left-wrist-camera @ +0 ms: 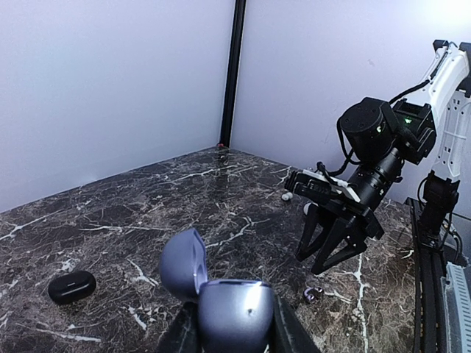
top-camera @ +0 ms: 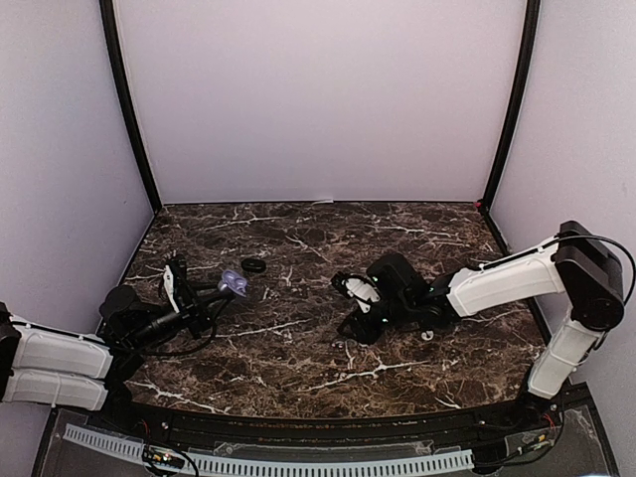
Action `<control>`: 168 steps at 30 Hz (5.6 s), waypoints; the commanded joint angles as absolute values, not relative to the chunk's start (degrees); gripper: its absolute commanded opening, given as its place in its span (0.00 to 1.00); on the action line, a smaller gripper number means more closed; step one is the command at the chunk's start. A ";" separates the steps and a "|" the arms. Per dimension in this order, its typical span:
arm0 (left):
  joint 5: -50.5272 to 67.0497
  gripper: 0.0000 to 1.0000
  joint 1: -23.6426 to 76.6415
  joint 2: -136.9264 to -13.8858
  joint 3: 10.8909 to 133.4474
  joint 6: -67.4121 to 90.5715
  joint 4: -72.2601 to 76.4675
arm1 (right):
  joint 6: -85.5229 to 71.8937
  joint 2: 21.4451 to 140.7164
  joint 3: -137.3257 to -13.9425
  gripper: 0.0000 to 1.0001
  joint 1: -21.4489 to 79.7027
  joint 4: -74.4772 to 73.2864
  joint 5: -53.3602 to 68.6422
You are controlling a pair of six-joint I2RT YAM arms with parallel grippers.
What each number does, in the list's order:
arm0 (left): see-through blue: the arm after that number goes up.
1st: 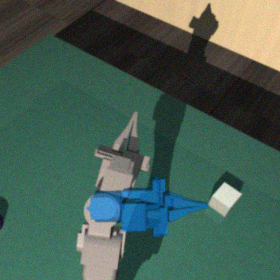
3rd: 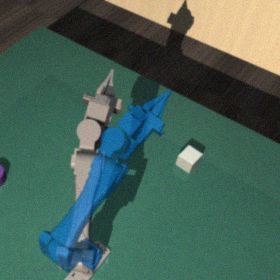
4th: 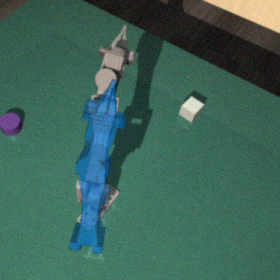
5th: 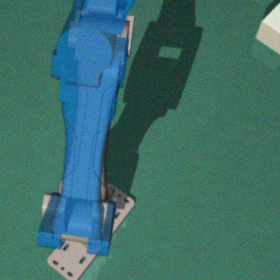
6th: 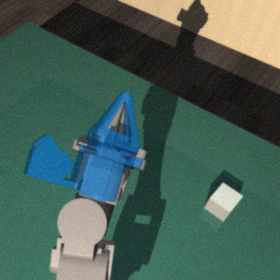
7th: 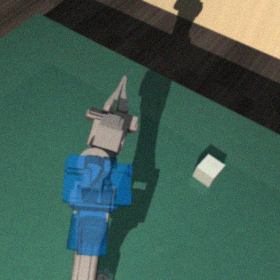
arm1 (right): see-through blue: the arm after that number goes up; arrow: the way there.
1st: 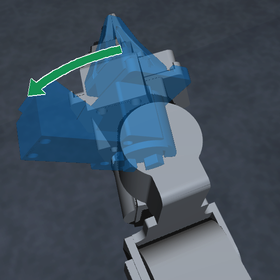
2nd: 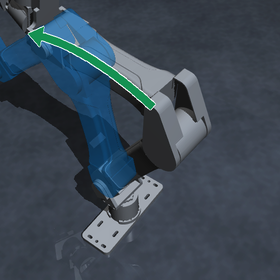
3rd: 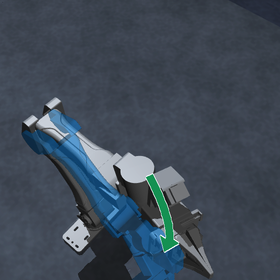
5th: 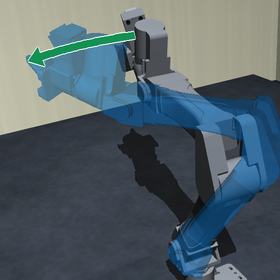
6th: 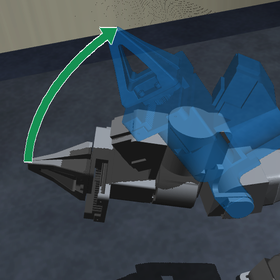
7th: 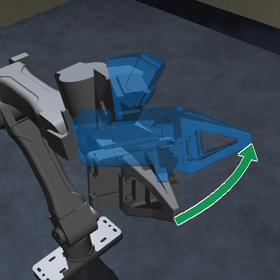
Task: Insert the wireless bluetooth earbuds into the charging case
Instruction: Move the left earbud to the center of the board, then pick up the left earbud from the center of the board.
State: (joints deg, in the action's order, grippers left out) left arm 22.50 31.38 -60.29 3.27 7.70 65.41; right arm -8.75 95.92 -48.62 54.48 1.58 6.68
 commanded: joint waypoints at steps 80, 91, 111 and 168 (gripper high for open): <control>23.03 0.19 31.12 -60.13 3.07 6.86 65.40 | -5.54 105.39 -50.99 0.33 53.19 -0.33 18.45; 23.12 0.19 31.13 -60.38 3.07 6.94 65.65 | -4.85 104.81 -49.92 0.32 55.05 -0.87 18.17; 23.44 0.19 31.14 -60.71 3.16 6.94 65.75 | -5.16 98.95 -46.30 0.24 56.51 2.77 18.19; 30.40 0.19 31.20 -65.77 4.51 7.29 68.20 | -22.48 109.32 -73.15 0.22 61.42 -36.56 3.65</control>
